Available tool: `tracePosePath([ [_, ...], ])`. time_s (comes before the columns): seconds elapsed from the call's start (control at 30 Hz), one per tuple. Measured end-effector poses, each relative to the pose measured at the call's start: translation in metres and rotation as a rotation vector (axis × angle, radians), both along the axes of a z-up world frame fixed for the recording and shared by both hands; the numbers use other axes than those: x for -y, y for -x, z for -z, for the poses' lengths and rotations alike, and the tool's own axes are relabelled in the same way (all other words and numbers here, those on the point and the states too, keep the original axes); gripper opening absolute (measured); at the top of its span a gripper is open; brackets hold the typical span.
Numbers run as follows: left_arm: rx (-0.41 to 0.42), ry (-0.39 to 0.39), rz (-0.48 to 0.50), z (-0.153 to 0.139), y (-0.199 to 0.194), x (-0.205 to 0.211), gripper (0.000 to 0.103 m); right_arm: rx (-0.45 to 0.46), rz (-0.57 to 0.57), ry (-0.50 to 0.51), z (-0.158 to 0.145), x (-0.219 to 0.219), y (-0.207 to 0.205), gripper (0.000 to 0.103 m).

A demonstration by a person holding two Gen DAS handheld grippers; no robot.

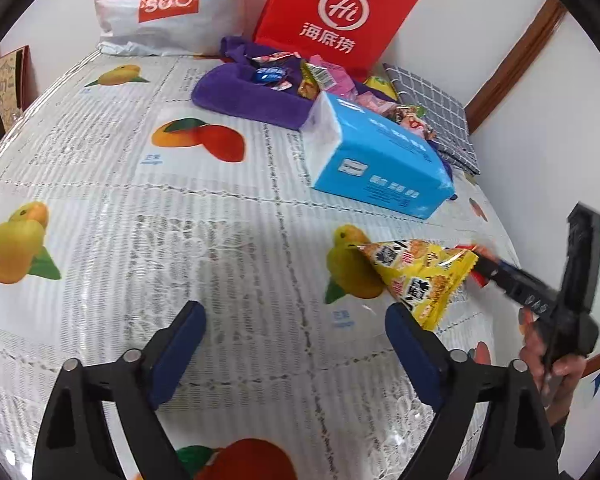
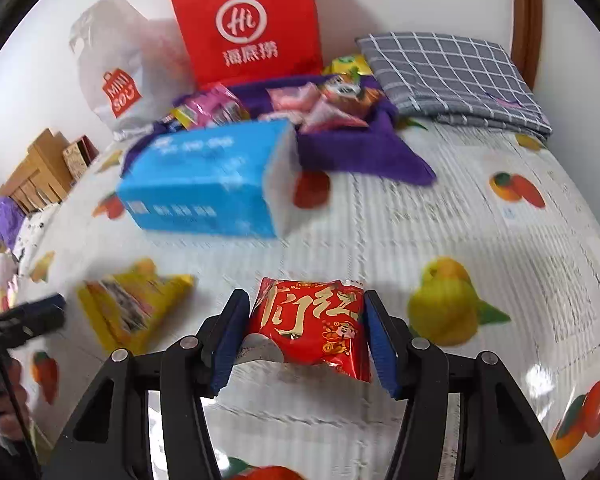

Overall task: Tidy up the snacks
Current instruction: 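Grasp the red packet with the right gripper, then grasp the yellow triangular chip bag with the left gripper while the right holds the red packet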

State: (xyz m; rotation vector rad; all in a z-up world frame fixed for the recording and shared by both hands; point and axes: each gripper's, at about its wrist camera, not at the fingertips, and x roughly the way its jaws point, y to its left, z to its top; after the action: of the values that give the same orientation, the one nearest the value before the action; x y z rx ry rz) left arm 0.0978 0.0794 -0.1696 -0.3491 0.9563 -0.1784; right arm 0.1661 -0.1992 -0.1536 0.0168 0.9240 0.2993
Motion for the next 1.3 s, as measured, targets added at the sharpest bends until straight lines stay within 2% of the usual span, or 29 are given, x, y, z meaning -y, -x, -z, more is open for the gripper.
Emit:
tracePosePath([
  [0.13, 0.023, -0.01, 0.035, -0.001, 0.003, 0.015, 0.093, 0.009, 0.001, -0.009, 0.016, 0.012, 0.003, 0.057],
  [0.4, 0.032, -0.018, 0.115, 0.0, -0.002, 0.05, 0.094, 0.035, -0.022, -0.041, 0.017, 0.018, 0.005, 0.057],
  [0.5, 0.038, -0.047, 0.128, 0.0, -0.004, 0.06, 0.094, 0.032, -0.015, -0.07, 0.018, 0.023, 0.004, 0.057],
  [1.1, 0.043, -0.049, 0.153, 0.003, -0.022, 0.08, 0.094, 0.018, -0.01, -0.147, 0.019, 0.035, 0.001, 0.057],
  [1.3, 0.054, -0.101, 0.138, 0.004, -0.033, 0.091, 0.094, 0.02, -0.012, -0.129, 0.019, 0.033, 0.001, 0.058],
])
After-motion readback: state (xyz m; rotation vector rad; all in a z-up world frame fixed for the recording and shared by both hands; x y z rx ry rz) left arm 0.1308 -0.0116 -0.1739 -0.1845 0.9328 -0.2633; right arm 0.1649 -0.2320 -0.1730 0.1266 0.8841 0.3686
